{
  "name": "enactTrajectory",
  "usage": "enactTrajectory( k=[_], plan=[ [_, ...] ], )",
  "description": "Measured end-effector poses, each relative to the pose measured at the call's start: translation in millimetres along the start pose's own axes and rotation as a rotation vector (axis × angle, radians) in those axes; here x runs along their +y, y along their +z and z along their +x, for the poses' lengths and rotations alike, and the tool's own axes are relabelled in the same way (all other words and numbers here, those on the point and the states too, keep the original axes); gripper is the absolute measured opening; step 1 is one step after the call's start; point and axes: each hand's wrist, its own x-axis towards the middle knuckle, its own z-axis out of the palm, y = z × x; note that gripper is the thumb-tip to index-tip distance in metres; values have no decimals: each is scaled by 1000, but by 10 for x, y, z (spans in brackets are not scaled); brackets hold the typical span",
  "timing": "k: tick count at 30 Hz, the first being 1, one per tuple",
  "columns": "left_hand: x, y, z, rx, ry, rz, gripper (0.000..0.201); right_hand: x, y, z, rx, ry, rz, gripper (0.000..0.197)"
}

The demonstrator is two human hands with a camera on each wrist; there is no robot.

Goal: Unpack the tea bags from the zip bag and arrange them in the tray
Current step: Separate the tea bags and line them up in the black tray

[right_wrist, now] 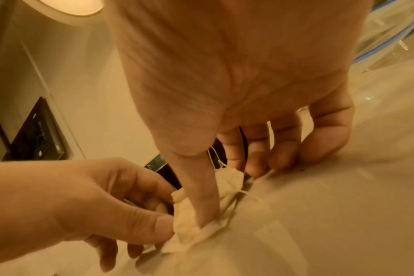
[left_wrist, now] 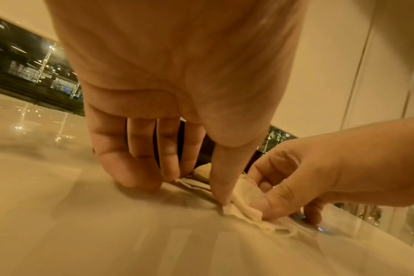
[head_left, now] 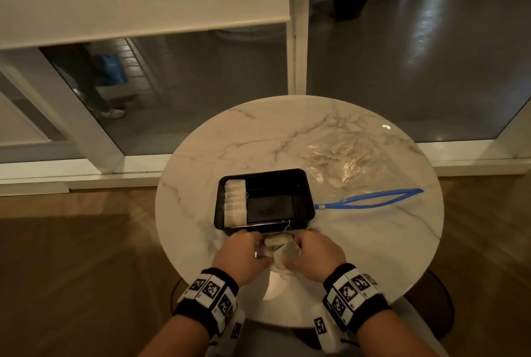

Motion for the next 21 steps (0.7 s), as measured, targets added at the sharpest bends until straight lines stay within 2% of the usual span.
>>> enactTrajectory(
  k=[4, 7, 9, 11, 15, 18, 21],
  plan=[
    [30, 21, 38, 5, -27, 0, 28, 95, -45, 34, -47, 3, 188, 7],
    [18, 53, 42, 12, -61, -20, 37, 206, -113, 47, -43, 0, 330, 17],
    [18, 65, 29, 22, -100, -55, 42, 270, -166, 34, -21, 42, 411, 15],
    [52, 71, 24, 34, -136, -110, 38, 332, -187, 33, 19, 98, 456, 14],
    [171, 51, 35, 71, -215, -199, 23, 393, -172, 57, 84, 179, 436, 6],
    [234, 22, 43, 39, -246, -213, 20, 356, -198, 39, 111, 226, 354, 14],
    [261, -4, 34, -1, -254, -227, 30, 298, -246, 2, 133, 291, 236, 27]
  ],
)
